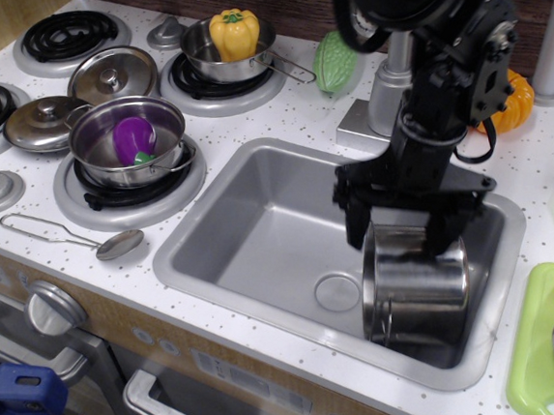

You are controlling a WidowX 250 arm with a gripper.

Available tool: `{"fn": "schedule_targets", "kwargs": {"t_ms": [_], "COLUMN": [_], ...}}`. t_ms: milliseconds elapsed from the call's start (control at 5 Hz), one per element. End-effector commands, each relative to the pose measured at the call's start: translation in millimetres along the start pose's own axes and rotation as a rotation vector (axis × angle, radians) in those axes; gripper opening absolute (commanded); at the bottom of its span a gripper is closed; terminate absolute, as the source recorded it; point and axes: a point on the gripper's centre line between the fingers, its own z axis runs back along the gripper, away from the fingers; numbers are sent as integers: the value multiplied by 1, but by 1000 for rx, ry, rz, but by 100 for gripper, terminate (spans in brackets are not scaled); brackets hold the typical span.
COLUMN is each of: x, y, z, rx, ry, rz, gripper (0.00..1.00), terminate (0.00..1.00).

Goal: Flip pot upright in sink

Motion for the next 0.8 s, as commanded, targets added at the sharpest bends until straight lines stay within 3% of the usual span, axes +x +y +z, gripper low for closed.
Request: {"fn": "schedule_targets", "kwargs": {"t_ms": [0, 200, 600], "x": [12, 8, 2], "y": [14, 17, 8], "z": [17, 13, 1], "rx": [-262, -372, -727], "ry": [-24, -45, -30], "rz": [60, 79, 187], "gripper": [100, 100, 100], "terminate": [0, 0, 0]}}
